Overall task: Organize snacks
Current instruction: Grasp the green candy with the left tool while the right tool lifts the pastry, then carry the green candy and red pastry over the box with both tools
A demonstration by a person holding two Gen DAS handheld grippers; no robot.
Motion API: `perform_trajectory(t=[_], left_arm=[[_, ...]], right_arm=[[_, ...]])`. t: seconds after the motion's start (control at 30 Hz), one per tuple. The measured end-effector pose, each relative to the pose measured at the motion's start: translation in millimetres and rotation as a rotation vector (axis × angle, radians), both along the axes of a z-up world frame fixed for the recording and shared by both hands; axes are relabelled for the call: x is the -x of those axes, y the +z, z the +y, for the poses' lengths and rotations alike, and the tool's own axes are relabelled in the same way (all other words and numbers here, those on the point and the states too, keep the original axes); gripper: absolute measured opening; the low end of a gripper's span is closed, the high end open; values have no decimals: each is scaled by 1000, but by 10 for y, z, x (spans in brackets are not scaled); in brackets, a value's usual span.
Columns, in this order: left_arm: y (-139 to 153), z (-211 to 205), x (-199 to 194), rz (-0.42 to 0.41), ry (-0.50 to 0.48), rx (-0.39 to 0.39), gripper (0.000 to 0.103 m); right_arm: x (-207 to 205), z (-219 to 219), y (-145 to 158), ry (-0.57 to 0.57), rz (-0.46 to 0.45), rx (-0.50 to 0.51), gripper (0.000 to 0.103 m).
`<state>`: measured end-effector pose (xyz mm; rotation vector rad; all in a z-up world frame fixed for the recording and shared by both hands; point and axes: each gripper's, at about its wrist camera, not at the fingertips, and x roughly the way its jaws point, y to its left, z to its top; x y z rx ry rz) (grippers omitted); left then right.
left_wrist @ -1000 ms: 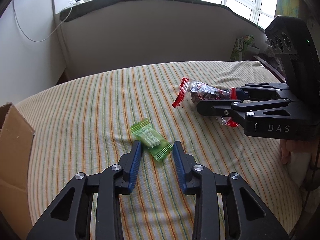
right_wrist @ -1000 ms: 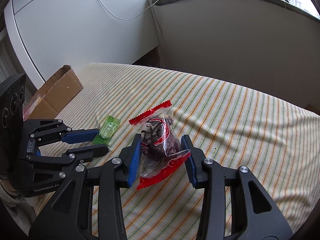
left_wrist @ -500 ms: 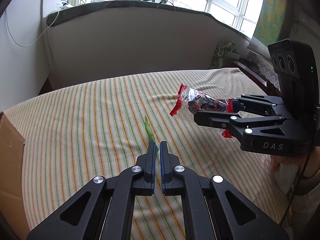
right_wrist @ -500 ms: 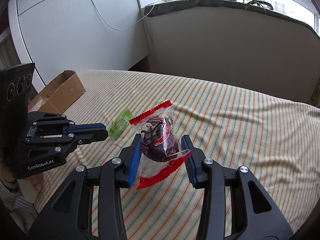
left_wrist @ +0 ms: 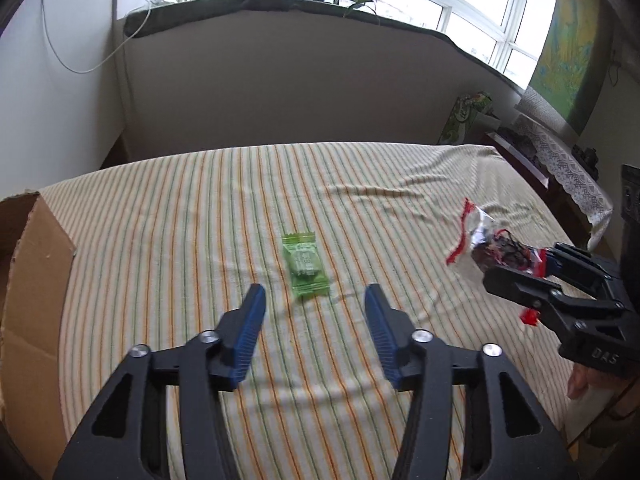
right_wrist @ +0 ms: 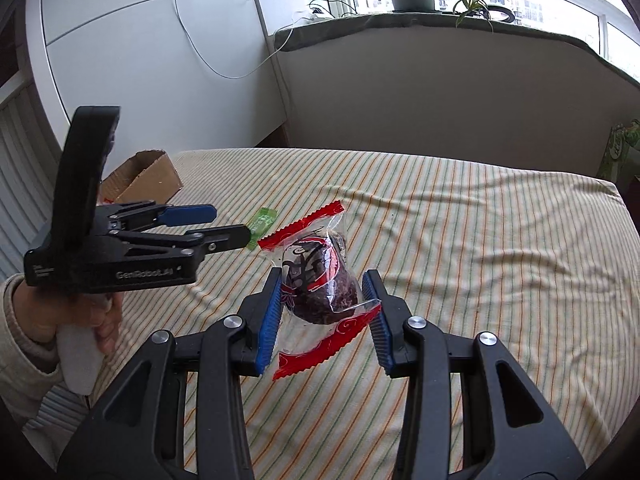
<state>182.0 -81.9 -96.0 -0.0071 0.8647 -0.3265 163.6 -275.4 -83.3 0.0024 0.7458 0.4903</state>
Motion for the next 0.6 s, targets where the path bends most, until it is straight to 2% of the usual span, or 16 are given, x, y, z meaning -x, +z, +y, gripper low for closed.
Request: perform_trajectory(t=[0.07, 0.17, 0.2, 0.27, 0.3, 0.47, 0.6], left_arm=[[-30, -82, -125, -14, 18, -59, 61], [-164, -198, -306, 25, 18, -93, 61], [-243, -234, -346, 44, 22, -125, 56], [-239, -270, -297, 5, 16, -140, 38], [-219, -261, -290, 0, 17, -135, 19], [-174, -150, -203, 1, 13, -70, 18], [-32, -35, 76, -65, 25, -42, 18]], right_arm=[[20, -50, 1, -8, -1, -7, 42], [46, -102, -12, -18, 4, -17, 42], [64, -117, -20, -20, 4, -19, 42], [91, -124, -48, -22, 10, -24, 42], [107, -126, -60, -24, 11, -27, 42], [199, -173, -82, -59, 4, -69, 42], [261, -114, -97, -75, -5, -80, 42]])
